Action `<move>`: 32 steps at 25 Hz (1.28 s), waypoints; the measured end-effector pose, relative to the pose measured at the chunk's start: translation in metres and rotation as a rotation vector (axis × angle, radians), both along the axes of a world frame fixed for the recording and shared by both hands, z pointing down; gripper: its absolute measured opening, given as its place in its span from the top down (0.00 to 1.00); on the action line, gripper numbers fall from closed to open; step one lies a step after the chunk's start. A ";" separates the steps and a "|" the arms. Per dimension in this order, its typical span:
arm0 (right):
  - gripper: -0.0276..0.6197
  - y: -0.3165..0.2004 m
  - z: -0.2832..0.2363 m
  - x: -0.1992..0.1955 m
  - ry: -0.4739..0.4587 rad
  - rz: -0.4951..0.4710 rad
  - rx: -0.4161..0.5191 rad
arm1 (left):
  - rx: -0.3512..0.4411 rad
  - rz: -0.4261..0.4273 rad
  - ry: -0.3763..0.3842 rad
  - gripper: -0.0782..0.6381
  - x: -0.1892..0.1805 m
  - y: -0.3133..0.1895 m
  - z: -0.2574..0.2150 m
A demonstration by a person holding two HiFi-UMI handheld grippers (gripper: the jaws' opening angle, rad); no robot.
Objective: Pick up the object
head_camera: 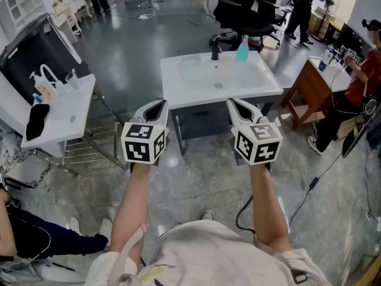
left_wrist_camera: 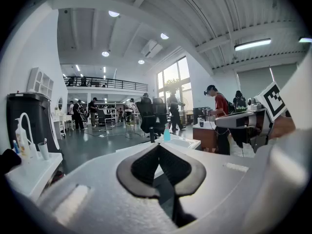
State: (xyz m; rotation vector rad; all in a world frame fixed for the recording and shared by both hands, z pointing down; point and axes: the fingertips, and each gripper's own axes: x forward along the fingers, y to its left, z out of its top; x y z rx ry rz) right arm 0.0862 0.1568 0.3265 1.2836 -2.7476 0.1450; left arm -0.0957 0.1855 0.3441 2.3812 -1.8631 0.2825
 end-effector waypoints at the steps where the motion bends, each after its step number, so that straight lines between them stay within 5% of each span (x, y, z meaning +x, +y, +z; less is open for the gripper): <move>1: 0.95 -0.003 0.000 0.000 -0.004 -0.005 0.003 | 0.000 -0.004 -0.001 0.88 0.000 -0.003 0.000; 32: 0.95 -0.098 0.023 0.036 -0.018 -0.074 -0.017 | 0.006 -0.057 0.000 0.78 0.035 -0.105 0.018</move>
